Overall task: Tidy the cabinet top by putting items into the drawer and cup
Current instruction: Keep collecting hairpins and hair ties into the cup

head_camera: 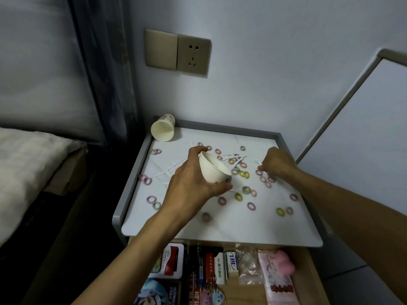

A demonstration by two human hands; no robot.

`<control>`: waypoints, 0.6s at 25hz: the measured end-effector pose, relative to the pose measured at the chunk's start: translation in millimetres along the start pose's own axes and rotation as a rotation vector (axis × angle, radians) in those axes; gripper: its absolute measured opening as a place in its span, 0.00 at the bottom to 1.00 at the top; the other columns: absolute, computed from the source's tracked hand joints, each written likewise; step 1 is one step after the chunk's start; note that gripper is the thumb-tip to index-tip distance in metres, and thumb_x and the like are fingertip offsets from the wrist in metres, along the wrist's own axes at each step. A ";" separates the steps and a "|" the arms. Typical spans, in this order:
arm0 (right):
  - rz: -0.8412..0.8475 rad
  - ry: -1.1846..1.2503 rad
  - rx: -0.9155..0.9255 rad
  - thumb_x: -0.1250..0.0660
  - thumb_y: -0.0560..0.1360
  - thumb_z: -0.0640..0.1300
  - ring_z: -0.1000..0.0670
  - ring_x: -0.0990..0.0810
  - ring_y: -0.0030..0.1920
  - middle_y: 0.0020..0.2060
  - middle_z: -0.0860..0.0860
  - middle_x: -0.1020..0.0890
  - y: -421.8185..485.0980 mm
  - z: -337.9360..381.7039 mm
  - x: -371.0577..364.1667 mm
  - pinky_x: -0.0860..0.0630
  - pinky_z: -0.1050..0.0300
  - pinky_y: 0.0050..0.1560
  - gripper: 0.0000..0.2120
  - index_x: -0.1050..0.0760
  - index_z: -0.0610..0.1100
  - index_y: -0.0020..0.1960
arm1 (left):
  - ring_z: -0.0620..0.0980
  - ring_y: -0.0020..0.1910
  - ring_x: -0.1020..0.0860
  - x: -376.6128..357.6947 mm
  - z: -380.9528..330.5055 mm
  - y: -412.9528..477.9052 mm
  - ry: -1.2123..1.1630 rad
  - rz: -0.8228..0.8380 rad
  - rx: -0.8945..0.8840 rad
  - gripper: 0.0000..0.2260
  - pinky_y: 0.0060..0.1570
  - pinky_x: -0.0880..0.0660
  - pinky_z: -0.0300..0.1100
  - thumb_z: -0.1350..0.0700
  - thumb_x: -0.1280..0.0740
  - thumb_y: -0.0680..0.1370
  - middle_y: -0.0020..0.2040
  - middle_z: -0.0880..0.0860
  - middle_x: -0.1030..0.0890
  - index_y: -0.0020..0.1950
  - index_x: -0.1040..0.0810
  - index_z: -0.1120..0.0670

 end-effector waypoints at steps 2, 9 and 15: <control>0.002 -0.002 -0.010 0.23 0.69 0.52 0.41 0.19 0.47 0.46 0.42 0.18 -1.4 -2.4 1.8 0.29 0.56 0.39 0.18 0.27 0.40 0.43 | 0.51 0.50 0.22 -0.4 0.2 -0.6 -0.003 -0.001 -0.001 0.37 0.47 0.20 0.52 0.44 0.20 0.63 0.54 0.46 0.24 0.66 0.37 0.40; -0.105 -0.166 0.091 0.32 0.77 0.44 0.41 0.19 0.48 0.48 0.41 0.18 -13.2 10.6 -2.1 0.30 0.56 0.39 0.07 0.24 0.39 0.49 | 0.52 0.51 0.22 -4.1 -1.2 1.3 0.003 -0.001 -0.006 0.38 0.49 0.20 0.53 0.44 0.20 0.63 0.54 0.46 0.24 0.66 0.37 0.41; -0.146 -0.146 0.084 0.34 0.79 0.44 0.42 0.19 0.46 0.48 0.40 0.17 -9.9 2.5 -10.9 0.33 0.57 0.37 0.10 0.21 0.37 0.49 | 0.51 0.51 0.22 -4.8 -0.6 0.7 0.007 -0.003 -0.011 0.37 0.49 0.20 0.53 0.44 0.20 0.63 0.54 0.46 0.24 0.66 0.37 0.41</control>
Point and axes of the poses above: each hand's wrist, its own y-axis towards the middle knuckle, its own x-axis out of the back of the hand, z = x × y, the point moved 10 cm from there along y, towards the middle knuckle
